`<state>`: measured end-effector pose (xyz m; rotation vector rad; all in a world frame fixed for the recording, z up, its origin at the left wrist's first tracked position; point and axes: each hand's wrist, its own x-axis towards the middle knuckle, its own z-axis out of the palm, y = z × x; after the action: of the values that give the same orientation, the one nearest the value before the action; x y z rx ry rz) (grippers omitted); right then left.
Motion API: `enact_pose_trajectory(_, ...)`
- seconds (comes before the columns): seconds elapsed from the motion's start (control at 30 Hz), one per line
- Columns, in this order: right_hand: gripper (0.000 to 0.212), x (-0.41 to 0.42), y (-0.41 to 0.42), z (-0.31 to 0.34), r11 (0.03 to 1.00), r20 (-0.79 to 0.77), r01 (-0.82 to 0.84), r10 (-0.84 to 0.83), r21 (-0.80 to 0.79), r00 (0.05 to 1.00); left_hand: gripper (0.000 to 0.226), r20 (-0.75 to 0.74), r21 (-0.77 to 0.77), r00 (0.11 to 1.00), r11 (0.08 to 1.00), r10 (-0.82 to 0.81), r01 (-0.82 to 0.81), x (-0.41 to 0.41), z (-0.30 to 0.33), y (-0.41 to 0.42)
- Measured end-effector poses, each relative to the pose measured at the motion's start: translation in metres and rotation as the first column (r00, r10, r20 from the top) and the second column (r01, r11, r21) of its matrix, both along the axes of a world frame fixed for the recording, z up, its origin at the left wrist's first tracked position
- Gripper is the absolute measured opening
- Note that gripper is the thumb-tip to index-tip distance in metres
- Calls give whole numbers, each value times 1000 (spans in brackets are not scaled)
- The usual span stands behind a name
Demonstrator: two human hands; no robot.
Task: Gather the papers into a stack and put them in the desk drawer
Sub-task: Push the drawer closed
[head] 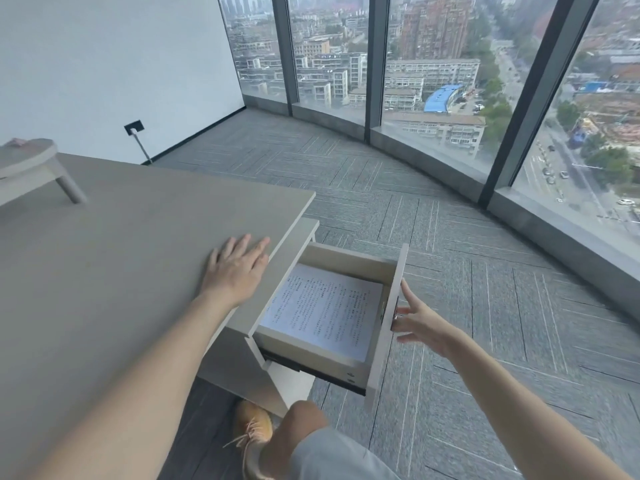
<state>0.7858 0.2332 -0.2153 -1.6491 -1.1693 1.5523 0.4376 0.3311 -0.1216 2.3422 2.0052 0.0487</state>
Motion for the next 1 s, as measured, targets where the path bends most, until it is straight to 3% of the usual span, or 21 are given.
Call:
enact_pose_trajectory(0.47, 118, -73, 48, -3, 997, 42, -73, 72, 25, 997, 52, 46, 59, 999, 998, -3, 1, -1, -2, 2)
enact_pose_trajectory(1.0, 117, -139, 89, -1, 995, -43, -93, 94, 32, 995, 52, 53, 80, 999, 997, 1, -6, -2, -5, 3)
